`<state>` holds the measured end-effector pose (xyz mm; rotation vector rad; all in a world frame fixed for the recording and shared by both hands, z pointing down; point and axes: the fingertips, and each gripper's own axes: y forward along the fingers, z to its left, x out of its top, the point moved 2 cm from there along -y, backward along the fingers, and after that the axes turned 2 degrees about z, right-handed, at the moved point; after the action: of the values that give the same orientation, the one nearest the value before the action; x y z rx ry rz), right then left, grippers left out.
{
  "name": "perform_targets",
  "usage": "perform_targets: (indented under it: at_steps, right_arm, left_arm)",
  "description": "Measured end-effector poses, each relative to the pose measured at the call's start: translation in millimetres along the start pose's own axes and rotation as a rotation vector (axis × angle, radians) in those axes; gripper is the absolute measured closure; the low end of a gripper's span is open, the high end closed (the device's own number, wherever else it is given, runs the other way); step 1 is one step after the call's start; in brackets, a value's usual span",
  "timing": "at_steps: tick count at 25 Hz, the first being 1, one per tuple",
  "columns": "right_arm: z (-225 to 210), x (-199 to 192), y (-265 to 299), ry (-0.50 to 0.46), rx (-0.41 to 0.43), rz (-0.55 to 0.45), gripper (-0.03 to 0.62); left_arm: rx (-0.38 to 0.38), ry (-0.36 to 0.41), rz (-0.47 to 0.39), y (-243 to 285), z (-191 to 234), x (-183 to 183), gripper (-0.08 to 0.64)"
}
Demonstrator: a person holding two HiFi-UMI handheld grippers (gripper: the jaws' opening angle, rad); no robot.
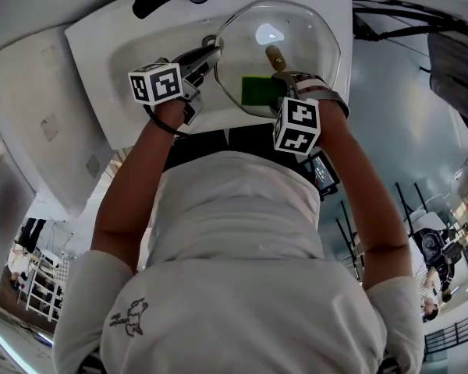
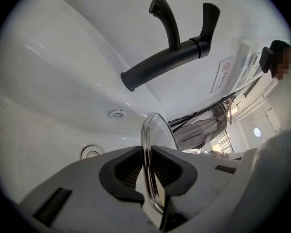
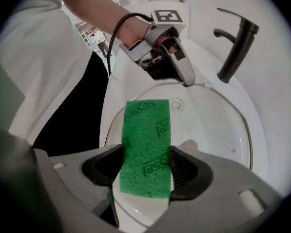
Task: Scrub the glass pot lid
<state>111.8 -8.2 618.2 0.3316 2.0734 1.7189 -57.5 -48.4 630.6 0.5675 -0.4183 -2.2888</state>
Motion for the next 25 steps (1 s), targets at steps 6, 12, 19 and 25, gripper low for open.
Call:
perform_targets:
  at_steps: [6,12,19,25]
  right_arm:
    - [5,-37,-9,0.021,0.027,0.077,0.301]
    - [2,-11,-23,0.019,0.001,0.000,0.299]
    - [10,7,3,0.009,0.085,-0.019,0.299]
    - [-22,-24,-2,0.208,0.030,-0.008,0.299]
  left_arm:
    - [-0.028,-0.024,0.008,0,-5,-5,0.503]
    - [-0.016,-0.013,0.011,1,-2,-5,0.503]
    - [-0.011,-0.006,0.033,3,-2,-3,0.503]
    - [-0.022,-0.017,0.039,4,-3,-6,0.503]
